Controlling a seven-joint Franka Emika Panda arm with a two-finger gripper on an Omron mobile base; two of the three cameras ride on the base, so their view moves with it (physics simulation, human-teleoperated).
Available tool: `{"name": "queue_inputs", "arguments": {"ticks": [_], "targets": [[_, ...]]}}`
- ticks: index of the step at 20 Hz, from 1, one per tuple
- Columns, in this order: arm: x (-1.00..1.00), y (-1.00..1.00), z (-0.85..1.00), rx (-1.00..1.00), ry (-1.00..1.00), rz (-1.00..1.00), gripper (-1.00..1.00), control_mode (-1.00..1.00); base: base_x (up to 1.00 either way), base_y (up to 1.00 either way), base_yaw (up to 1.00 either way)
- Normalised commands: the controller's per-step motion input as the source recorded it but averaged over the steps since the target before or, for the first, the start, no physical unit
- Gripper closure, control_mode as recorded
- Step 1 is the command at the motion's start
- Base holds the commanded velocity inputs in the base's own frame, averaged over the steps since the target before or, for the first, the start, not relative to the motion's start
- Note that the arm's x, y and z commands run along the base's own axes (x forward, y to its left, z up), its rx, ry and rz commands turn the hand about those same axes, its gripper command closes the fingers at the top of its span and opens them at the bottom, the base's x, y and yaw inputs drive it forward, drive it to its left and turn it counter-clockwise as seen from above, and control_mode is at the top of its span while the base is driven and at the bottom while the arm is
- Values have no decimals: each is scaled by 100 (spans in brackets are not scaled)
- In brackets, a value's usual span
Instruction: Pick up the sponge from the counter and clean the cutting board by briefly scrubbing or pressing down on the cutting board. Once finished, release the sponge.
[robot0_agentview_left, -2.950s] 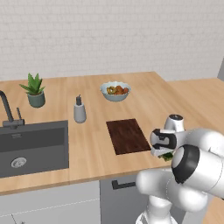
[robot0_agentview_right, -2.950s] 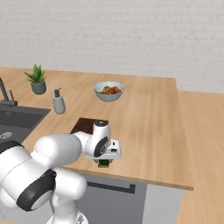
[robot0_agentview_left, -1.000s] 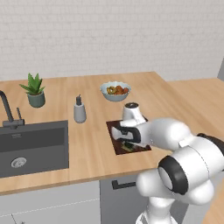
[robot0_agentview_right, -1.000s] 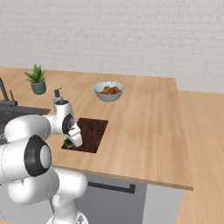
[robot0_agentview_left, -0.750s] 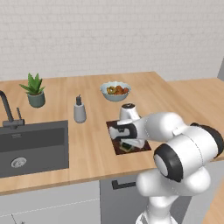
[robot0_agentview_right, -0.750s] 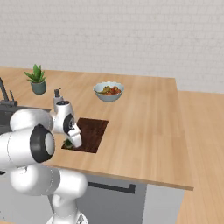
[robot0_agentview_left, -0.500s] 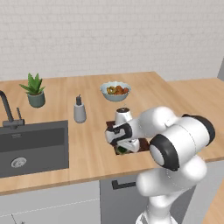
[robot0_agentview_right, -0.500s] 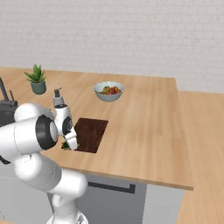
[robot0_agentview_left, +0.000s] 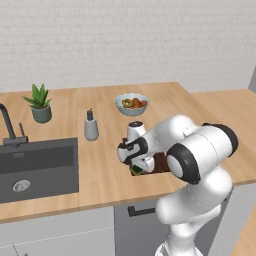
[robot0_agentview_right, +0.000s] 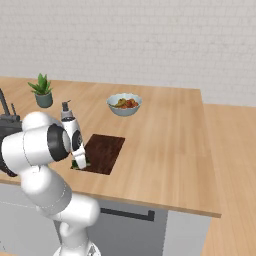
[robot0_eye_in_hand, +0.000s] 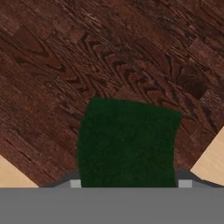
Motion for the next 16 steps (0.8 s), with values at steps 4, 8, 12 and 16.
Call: {"name": "queue_inputs", "arguments": {"ticks": [4,8,12,16], "targets": [[11,0,0,0,0,0,100,-100,0,0,0],[18,0,0,0,0,0,100,-100,0,0,0],[35,0,-5,0,0,0,100,-100,0,0,0],[39,0,-6,0,0,0,100,-100,0,0,0]]}}
